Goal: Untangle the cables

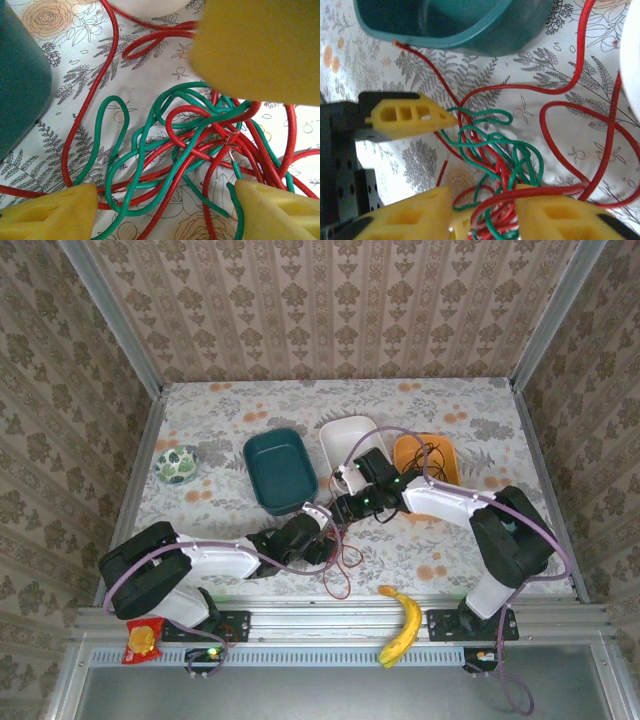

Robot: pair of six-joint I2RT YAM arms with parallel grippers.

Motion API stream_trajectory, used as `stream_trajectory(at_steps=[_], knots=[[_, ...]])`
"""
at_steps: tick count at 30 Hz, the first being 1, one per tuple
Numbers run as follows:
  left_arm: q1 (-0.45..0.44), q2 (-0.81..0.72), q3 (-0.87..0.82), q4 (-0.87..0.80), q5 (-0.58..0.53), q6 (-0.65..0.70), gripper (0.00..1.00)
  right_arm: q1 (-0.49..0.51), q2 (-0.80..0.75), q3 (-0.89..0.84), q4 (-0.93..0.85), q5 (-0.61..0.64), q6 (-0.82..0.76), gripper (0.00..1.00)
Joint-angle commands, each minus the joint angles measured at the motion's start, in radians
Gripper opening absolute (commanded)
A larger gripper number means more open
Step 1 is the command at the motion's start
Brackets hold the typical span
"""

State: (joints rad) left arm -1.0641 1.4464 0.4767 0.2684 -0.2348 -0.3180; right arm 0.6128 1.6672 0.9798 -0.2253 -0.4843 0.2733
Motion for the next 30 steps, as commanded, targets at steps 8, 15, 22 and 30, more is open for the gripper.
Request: stream_trajectory(at_steps=[8, 15, 22, 30], knots=[[0.002, 0.054, -0.033, -0.006, -0.042, -0.046, 0.72, -0.059, -0.174, -0.012, 0.081, -0.052, 0.09, 0.0], [0.002, 0.128, -0.057, 0.047, -0.037, -0.068, 0.7, -0.179, -0.373, 0.034, 0.071, -0.129, 0.135, 0.0], [0.003, 0.155, -0.082, 0.071, -0.037, -0.09, 0.69, -0.269, -0.498, 0.128, 0.046, -0.076, 0.121, 0.0], [-0.002, 0.175, -0.087, 0.074, -0.035, -0.1, 0.7, -0.294, -0.609, 0.236, 0.119, 0.093, 0.068, 0.0]])
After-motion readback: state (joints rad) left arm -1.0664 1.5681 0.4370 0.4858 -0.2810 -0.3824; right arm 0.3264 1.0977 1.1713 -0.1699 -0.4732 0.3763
